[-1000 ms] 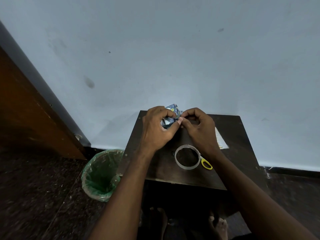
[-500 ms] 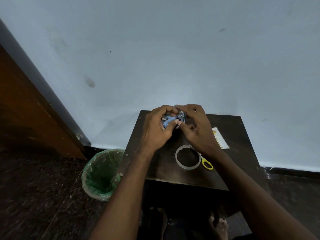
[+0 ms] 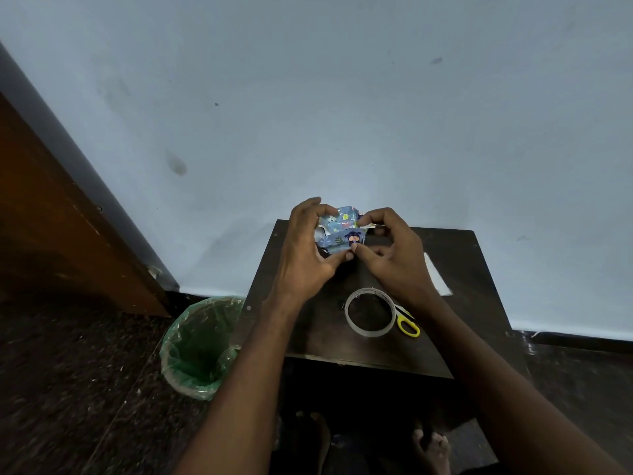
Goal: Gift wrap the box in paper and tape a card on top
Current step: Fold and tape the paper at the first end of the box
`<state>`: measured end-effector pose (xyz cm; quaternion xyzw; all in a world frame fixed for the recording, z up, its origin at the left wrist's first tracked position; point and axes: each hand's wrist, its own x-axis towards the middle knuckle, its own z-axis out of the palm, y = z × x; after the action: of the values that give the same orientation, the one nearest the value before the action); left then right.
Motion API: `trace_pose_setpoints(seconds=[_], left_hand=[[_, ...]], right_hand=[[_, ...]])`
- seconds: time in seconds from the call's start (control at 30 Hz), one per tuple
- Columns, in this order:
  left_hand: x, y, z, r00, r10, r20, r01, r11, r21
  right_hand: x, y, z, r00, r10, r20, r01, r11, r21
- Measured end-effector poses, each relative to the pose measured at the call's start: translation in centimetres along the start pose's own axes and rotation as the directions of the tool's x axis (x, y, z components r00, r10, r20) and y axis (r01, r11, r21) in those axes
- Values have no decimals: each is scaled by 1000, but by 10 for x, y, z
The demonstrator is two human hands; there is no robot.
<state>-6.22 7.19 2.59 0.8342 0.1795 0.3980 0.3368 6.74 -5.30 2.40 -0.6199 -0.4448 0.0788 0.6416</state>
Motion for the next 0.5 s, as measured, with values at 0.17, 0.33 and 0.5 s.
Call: trace_pose_setpoints(seconds=[0.17, 0.33, 0.5], left_hand=[[4, -9, -1, 1000, -12, -8, 12, 1000, -11], [6, -13, 0, 999, -37, -37, 37, 999, -13], [6, -19, 3, 995, 39, -88, -29, 993, 112]], right_hand=[[1, 1, -1, 1000, -16, 4, 16, 1000, 8], [5, 9, -10, 994, -103, 43, 109, 974, -201], [8, 9, -10, 983, -170, 72, 184, 915, -359]])
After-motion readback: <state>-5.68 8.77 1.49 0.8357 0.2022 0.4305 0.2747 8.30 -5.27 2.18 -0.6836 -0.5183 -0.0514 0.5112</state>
